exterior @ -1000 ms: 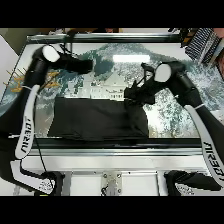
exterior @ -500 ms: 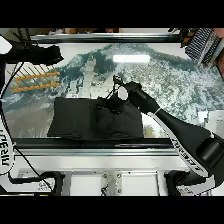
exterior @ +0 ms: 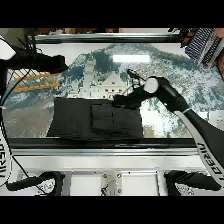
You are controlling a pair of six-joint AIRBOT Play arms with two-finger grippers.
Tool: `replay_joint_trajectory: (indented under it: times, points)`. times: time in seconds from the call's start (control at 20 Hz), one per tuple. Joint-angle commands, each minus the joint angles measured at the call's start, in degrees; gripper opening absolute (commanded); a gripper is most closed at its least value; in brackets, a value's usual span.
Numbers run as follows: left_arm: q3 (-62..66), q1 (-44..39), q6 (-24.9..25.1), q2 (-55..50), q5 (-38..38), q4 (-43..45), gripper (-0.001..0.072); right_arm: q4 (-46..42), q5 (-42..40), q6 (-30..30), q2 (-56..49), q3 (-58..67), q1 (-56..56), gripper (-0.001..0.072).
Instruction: Fold the clothes and pants, and hang the long-sleeved shirts on hangers.
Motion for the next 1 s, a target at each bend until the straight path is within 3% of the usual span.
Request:
replay_joint_trajectory:
  times: [0.0, 0.1, 0.3, 0.6, 0.8, 0.85, 0.95]
  points:
    - [-12.96, -3.93, 0.52, 5.66, 5.35, -0.02, 0.0009, 0.92, 2.05, -7.78, 7.04, -15.43, -12.07, 0.0711]
    - [-19.98, -6.40, 0.50, 8.83, 8.39, -0.04, 0.0009, 3.39, 0.09, -11.52, 7.39, -22.88, -19.89, 0.0711]
    - [-28.17, -10.71, 0.44, 12.44, 12.13, -0.09, 0.0009, 16.61, -6.49, -24.22, 3.52, -30.38, -29.07, 0.0711]
    - [-30.71, -12.70, 0.17, 13.16, 12.92, -0.17, 0.0009, 34.56, -8.33, -36.89, -5.51, -30.49, -25.51, 0.0710]
    - [-30.71, -12.57, 0.17, 13.16, 12.90, -0.15, 0.0009, 43.01, -10.75, -40.06, -7.98, -30.49, -20.76, 0.0703]
    - [-30.71, -12.57, 0.17, 13.16, 12.90, -0.15, 0.0009, 43.15, -11.17, -40.81, -7.98, -30.47, -19.93, 0.0659]
    - [-30.71, -12.57, 0.20, 13.16, 12.92, -0.11, 0.0009, 42.91, -10.40, -42.27, -7.91, -30.45, -19.69, 0.0213]
